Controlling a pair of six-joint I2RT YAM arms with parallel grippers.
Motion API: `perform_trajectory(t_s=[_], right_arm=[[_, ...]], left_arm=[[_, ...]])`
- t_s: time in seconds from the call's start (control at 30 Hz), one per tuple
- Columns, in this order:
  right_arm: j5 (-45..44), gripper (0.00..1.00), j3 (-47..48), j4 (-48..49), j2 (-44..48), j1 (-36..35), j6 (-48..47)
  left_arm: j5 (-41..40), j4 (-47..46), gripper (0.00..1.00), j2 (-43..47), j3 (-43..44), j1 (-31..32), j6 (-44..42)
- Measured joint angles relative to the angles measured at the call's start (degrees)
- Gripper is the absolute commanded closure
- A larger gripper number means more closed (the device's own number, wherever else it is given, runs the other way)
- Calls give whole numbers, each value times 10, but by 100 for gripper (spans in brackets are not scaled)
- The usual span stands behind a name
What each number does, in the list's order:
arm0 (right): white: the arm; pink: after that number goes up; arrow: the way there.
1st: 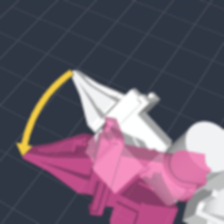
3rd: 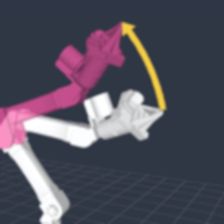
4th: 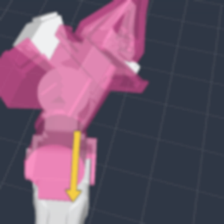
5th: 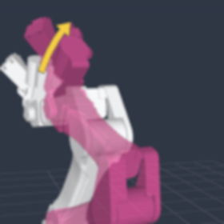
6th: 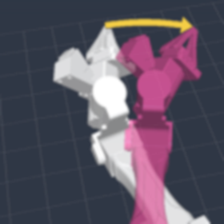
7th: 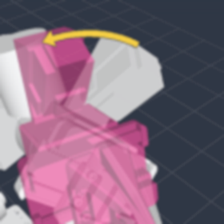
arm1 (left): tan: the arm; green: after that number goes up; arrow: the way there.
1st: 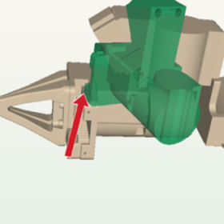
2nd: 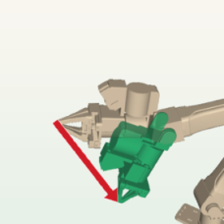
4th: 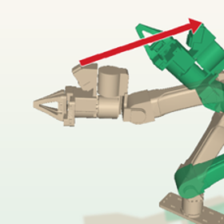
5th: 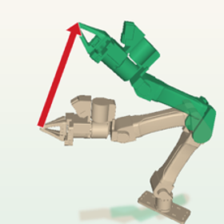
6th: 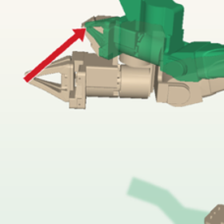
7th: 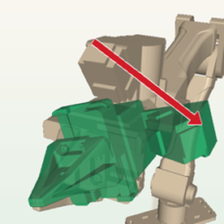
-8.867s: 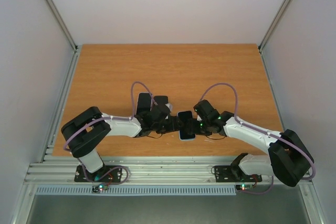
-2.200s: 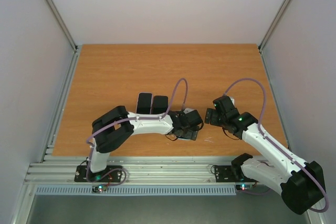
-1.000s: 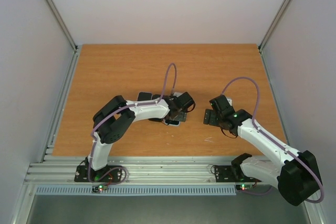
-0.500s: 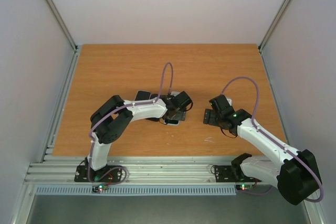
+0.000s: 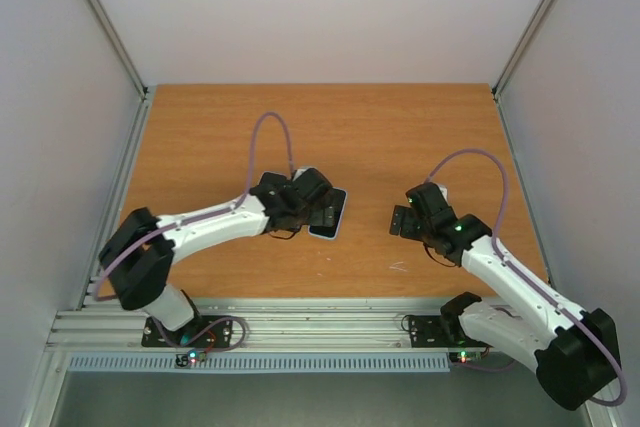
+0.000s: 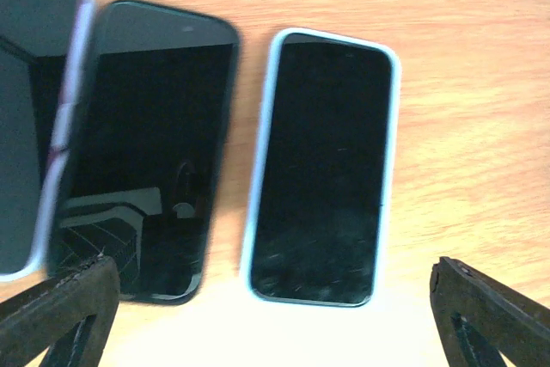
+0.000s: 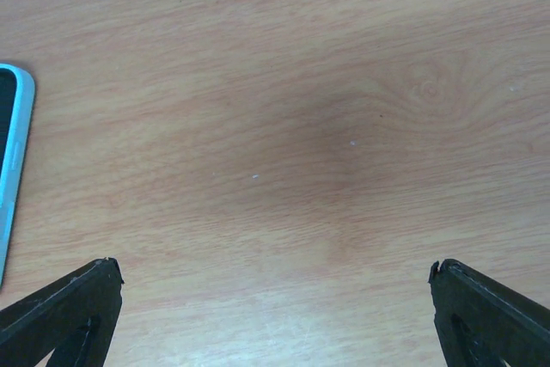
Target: Put the phone into the phone case
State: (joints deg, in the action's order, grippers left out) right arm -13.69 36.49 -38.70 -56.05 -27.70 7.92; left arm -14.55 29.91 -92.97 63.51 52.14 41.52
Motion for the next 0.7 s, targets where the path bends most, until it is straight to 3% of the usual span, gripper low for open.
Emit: perform_trajectory(t_s=[0.37, 0.7], right_arm=[[-21, 2, 22, -63, 112, 0, 0], [-36, 2, 37, -103, 267, 0, -3]], left_arm=[[14, 5, 1, 253, -175, -123, 0], [-51, 87, 1, 534, -226, -133, -2]])
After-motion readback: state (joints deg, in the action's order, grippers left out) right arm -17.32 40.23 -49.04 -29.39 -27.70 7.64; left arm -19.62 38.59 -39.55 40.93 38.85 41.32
